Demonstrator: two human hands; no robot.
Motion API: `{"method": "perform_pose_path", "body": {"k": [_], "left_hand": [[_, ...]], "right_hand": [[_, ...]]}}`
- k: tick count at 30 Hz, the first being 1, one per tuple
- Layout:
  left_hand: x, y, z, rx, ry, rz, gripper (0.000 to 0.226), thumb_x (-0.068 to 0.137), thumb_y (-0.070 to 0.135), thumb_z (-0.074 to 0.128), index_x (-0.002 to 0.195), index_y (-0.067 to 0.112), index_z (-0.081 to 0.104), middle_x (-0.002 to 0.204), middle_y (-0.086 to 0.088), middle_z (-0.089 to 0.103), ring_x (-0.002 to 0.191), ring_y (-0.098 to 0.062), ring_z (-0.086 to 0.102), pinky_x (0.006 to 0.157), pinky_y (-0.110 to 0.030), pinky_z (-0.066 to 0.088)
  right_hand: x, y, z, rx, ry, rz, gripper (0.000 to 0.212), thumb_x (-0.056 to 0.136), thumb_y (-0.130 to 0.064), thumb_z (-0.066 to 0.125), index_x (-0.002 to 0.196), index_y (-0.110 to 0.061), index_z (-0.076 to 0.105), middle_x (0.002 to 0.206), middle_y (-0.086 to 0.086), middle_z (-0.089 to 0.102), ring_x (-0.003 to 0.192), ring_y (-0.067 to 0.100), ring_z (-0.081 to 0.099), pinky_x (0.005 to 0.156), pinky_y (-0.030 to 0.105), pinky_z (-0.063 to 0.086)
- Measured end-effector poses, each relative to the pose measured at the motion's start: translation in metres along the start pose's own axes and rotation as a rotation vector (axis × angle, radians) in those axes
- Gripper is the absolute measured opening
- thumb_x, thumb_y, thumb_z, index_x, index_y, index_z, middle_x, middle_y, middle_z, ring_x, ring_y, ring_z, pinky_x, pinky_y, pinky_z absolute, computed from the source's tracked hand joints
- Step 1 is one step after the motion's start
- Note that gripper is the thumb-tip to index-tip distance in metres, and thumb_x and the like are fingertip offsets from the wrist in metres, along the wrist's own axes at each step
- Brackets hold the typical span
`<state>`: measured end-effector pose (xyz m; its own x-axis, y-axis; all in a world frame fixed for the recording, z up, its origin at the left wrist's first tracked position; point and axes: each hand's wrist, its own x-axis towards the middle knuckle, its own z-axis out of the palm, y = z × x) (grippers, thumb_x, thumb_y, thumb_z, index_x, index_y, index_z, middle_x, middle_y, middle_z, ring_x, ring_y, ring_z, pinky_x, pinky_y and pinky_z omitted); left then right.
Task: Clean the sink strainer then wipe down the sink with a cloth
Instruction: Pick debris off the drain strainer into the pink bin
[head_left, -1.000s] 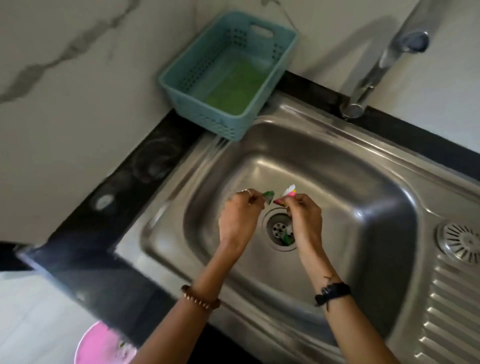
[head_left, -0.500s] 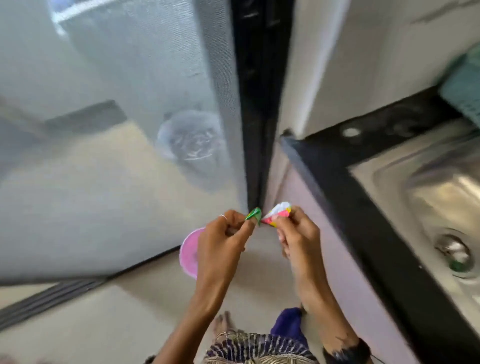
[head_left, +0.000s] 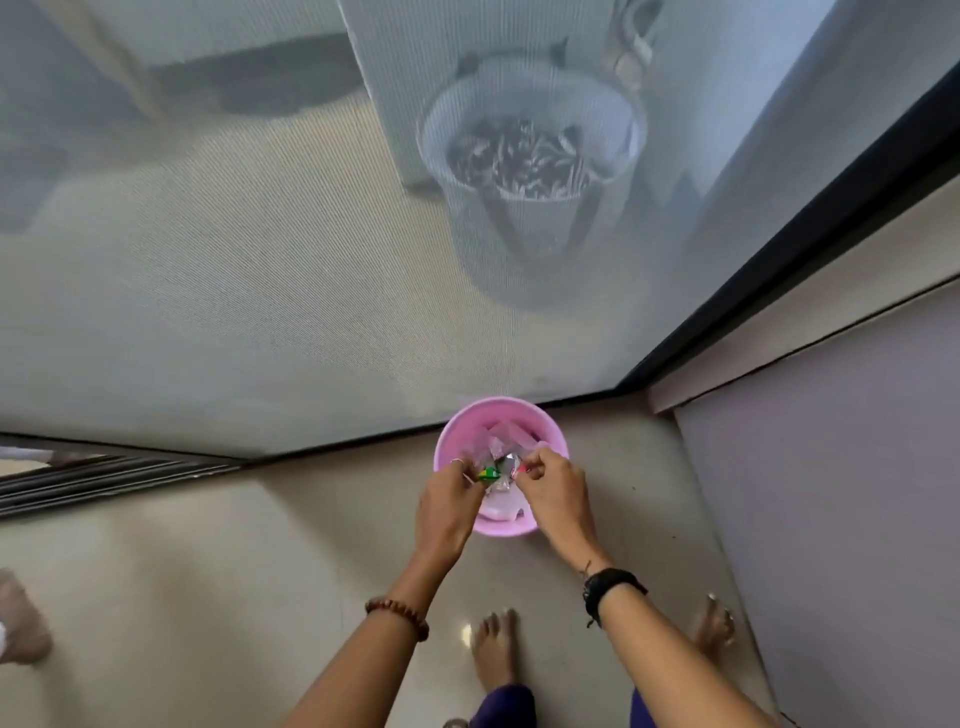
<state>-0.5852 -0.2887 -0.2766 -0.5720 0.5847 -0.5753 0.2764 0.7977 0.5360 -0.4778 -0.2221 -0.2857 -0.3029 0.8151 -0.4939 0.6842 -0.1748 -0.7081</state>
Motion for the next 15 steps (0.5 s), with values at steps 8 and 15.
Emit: {"method": "perform_pose_path", "body": {"k": [8, 15], "left_hand": [[0.076, -0.063, 0.079, 0.122, -0.212, -0.106, 0.028, 0.086, -0.002, 0.038, 0.11, -0.005, 0.052, 0.106, -0.029, 0.063, 0.092, -0.043, 0.062, 0.08, -0.051, 0.053], [0.028, -0.014, 0.04, -0.142, -0.116, -0.137, 0.028, 0.093, 0.005, 0.04, 0.108, -0.003, 0.061, 0.081, -0.025, 0.067, 0.057, -0.034, 0.06, 0.063, -0.038, 0.053]], "right_hand": [[0.066, 0.073, 0.062, 0.002, -0.089, 0.151, 0.004, 0.084, -0.009, 0.058, 0.081, -0.011, 0.056, 0.076, 0.001, 0.057, 0.07, 0.02, 0.054, 0.052, 0.017, 0.035], [-0.001, 0.015, 0.006, 0.545, 0.094, 0.408, 0.024, 0.087, -0.01, 0.051, 0.064, -0.011, 0.056, 0.05, 0.003, 0.056, 0.039, 0.013, 0.053, 0.039, 0.018, 0.047]]}}
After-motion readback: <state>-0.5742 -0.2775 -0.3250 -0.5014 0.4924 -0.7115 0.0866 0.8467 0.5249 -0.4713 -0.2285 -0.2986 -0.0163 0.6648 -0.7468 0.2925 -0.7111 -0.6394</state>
